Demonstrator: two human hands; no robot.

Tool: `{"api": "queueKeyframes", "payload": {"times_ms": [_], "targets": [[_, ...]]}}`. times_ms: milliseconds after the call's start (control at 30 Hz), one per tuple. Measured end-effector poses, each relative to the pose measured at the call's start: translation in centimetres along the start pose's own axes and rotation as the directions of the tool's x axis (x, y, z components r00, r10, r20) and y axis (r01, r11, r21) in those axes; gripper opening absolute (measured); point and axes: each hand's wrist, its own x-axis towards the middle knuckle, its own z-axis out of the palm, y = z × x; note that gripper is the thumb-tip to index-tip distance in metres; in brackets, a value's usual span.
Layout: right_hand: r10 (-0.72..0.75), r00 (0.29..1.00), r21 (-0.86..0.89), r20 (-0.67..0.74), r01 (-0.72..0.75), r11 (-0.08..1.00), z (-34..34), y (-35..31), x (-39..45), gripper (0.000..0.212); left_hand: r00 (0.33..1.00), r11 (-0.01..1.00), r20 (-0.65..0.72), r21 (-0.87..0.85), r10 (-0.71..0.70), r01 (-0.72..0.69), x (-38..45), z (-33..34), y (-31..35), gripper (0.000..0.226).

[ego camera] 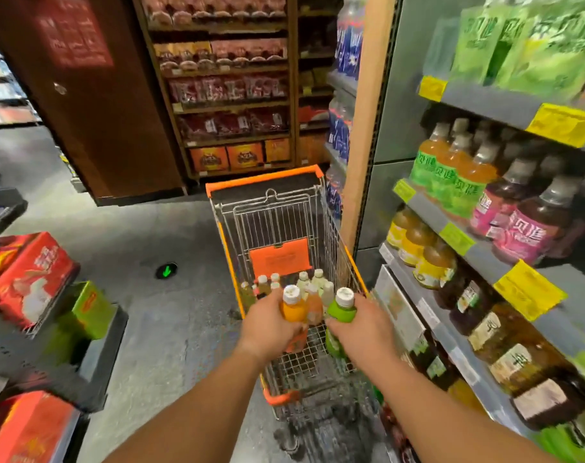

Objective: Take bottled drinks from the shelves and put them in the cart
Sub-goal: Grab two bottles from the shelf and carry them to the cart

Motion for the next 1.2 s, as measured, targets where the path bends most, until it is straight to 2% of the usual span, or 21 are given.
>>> {"api": "queueKeyframes", "payload": {"times_ms": [233, 333, 433, 500, 567, 667, 867, 967, 1133, 1200], "targets": [[0.073, 0.991, -0.073, 0.110, -0.065, 0.995, 9.1, 6.5, 13.0, 0.040, 0.987, 0.985, 0.031, -0.055, -0.160, 0.162, 12.9, 8.8, -5.4, 0.040], [0.112, 0.983, -0.078, 0.146, -0.101, 0.992, 12.9, 9.4, 17.6, 0.034, 0.978, 0.978, 0.044, -0.034, -0.203, 0.205, 17.2, 12.9, -8.1, 0.033], [0.091, 0.983, -0.071, 0.156, -0.081, 0.994, 16.2, 12.0, 20.9, 0.027, 0.967, 0.968, 0.062, -0.018, -0.247, 0.248, 20.3, 16.2, -10.9, 0.028], [0.084, 0.983, -0.096, 0.161, -0.069, 0.993, 18.2, 13.3, 22.3, 0.025, 0.961, 0.963, 0.059, 0.006, -0.271, 0.271, 21.8, 17.8, -12.6, 0.031], [0.138, 0.977, -0.093, 0.165, -0.124, 0.988, 20.8, 15.2, 23.6, 0.024, 0.955, 0.957, 0.062, 0.024, -0.291, 0.290, 23.5, 19.9, -14.8, 0.031], [0.205, 0.966, 0.008, 0.156, -0.208, 0.978, 24.4, 18.7, 24.8, 0.026, 0.947, 0.950, 0.081, 0.008, -0.311, 0.311, 25.9, 23.7, -18.5, 0.032], [0.312, 0.943, -0.178, 0.118, -0.289, 0.941, 31.7, 26.0, 27.1, 0.031, 0.942, 0.949, 0.154, -0.057, -0.299, 0.310, 28.9, 32.0, -24.2, 0.037], [0.383, 0.918, -0.095, 0.104, -0.375, 0.922, 33.5, 27.8, 27.8, 0.030, 0.932, 0.937, 0.146, -0.064, -0.331, 0.343, 29.0, 34.9, -26.1, 0.035], [0.310, 0.950, -0.126, 0.020, -0.306, 0.944, 35.3, 28.6, 28.0, 0.022, 0.927, 0.924, 0.091, -0.091, -0.363, 0.371, 29.7, 37.3, -27.6, 0.026], [0.376, 0.927, -0.114, 0.004, -0.373, 0.921, 35.7, 28.7, 28.6, 0.028, 0.935, 0.929, 0.074, -0.103, -0.348, 0.354, 30.5, 37.4, -27.5, 0.026]]}}
